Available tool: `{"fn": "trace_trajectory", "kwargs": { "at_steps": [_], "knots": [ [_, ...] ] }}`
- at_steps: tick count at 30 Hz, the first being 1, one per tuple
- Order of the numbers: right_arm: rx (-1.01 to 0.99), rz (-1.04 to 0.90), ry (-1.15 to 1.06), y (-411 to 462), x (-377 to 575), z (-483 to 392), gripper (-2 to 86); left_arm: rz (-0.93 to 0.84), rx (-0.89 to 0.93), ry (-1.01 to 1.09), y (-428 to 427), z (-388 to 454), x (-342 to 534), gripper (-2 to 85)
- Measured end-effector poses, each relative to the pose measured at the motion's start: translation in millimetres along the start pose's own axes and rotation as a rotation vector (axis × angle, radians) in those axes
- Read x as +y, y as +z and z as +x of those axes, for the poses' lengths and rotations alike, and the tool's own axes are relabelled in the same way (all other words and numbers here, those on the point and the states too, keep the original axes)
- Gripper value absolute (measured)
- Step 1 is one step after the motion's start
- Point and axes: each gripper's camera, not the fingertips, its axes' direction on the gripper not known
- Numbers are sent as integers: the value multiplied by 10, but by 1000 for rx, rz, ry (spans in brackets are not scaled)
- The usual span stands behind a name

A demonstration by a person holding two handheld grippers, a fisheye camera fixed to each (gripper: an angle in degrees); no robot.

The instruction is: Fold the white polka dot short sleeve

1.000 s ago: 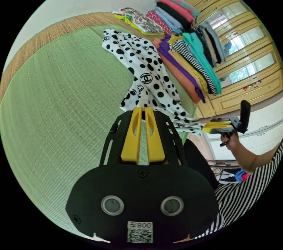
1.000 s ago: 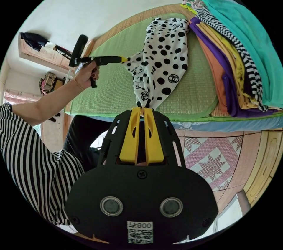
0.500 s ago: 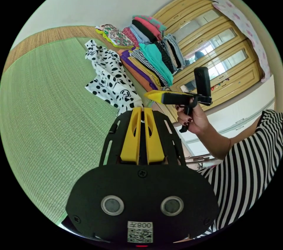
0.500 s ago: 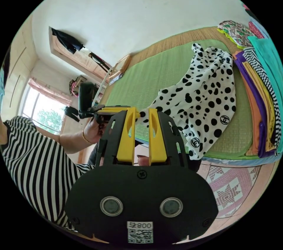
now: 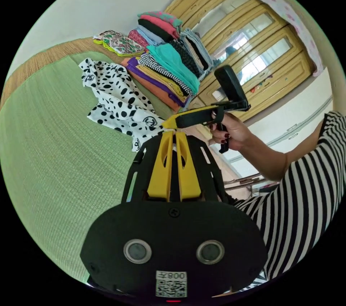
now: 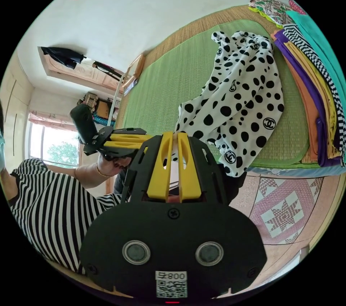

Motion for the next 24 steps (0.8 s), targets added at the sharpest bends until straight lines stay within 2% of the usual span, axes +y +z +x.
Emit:
{"fn": "trace_trajectory", "kwargs": {
  "at_steps": [4, 6, 8, 10, 14, 18, 24],
  "knots": [
    [-44, 54, 6, -329, 71, 54, 22, 100, 35, -168, -257, -452, -285, 35],
    [-99, 89, 15, -480, 98, 95, 21, 123, 101, -261, -262, -739, -483, 55],
    [-126, 105, 24, -604, 102, 127, 20, 160, 267, -401, -166, -1169, -769, 83],
    [-112, 119, 12, -749, 81, 97, 19, 182, 323, -507, -77, -1432, -963, 96],
    [-111, 135, -14, -942, 15, 16, 19, 180, 350, -688, 81, -1784, -1329, 114],
    [-129, 139, -37, -1142, -73, -48, 19, 170, 362, -763, 149, -1831, -1581, 112],
    [-132, 140, -51, -1387, -169, -138, 19, 174, 375, -759, 50, -1510, -1951, 43]
  ]
}}
